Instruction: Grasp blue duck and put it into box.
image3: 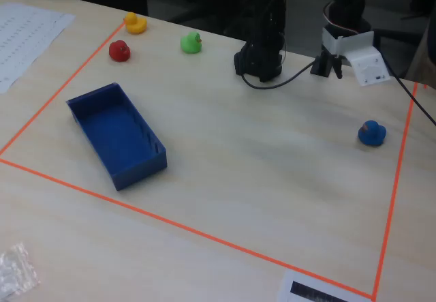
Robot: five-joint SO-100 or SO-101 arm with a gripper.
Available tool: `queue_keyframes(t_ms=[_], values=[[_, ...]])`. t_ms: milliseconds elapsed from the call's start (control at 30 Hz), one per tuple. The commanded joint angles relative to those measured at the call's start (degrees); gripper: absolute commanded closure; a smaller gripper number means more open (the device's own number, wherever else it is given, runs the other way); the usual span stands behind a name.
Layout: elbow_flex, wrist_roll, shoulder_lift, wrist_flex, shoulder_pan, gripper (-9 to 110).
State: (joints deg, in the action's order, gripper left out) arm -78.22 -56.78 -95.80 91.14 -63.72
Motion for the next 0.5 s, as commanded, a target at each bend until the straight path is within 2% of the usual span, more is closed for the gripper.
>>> queue_keyframes(t_ms=[0,467], values=[[10.63,0.44,8.88,-0.09,-0.35,71],[17.14,1.05,27.51,-6.06,1.67,68]])
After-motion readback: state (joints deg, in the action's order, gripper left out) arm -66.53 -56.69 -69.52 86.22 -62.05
